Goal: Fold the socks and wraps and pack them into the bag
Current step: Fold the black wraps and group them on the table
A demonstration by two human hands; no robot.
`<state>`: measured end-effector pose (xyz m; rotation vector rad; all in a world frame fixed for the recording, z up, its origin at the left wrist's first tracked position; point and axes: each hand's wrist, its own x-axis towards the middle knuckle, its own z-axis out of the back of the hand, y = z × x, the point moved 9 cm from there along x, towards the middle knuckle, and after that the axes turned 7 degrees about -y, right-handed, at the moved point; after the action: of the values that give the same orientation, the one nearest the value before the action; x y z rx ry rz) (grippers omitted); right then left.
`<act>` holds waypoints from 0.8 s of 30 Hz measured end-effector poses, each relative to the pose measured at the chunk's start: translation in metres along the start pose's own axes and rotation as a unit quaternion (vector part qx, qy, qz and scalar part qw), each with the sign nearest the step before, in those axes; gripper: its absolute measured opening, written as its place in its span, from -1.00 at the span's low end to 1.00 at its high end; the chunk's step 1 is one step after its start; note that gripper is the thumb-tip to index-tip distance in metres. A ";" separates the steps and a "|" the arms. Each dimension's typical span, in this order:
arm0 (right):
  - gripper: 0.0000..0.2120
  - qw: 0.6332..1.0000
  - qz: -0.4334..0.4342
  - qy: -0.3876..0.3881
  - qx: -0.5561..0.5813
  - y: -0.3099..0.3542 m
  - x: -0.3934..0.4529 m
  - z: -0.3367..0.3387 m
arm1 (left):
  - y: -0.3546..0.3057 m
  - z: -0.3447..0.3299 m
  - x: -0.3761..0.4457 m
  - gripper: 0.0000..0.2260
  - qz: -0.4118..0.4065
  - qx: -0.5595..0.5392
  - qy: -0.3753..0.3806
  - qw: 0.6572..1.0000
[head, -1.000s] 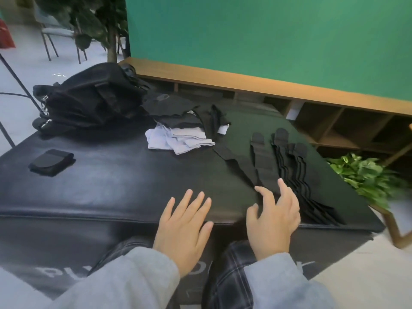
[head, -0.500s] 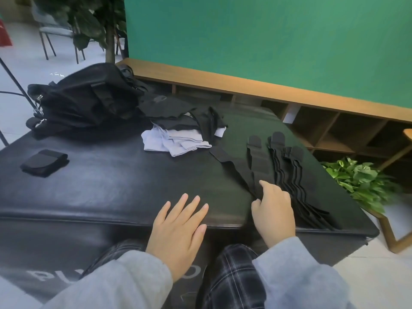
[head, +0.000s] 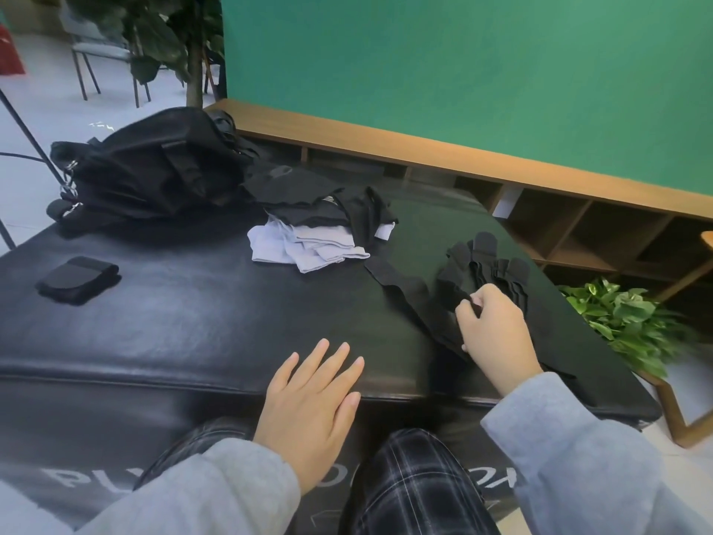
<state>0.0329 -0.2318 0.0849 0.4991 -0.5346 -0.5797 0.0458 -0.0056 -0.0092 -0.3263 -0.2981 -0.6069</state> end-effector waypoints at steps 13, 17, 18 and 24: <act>-0.70 0.967 0.126 -0.097 0.201 0.046 -0.054 0.003 | 0.000 0.000 0.000 -0.52 -0.008 -0.012 -0.027 1.000; -0.67 0.967 0.209 -0.082 0.119 0.053 -0.086 -0.032 | 0.000 0.003 -0.001 -0.57 -0.012 -0.028 -0.052 0.998; -0.67 0.969 0.215 -0.079 0.097 0.052 -0.091 -0.039 | 0.000 0.005 -0.001 -0.59 -0.012 -0.031 -0.061 0.998; -0.52 0.964 0.235 0.020 0.127 0.047 -0.114 -0.067 | 0.000 0.010 0.001 -0.47 0.003 -0.060 -0.084 0.995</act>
<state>0.0096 -0.1074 0.0248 0.6000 -0.6663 -0.0458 0.0446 -0.0018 0.0002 -0.4952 -0.4225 -0.5938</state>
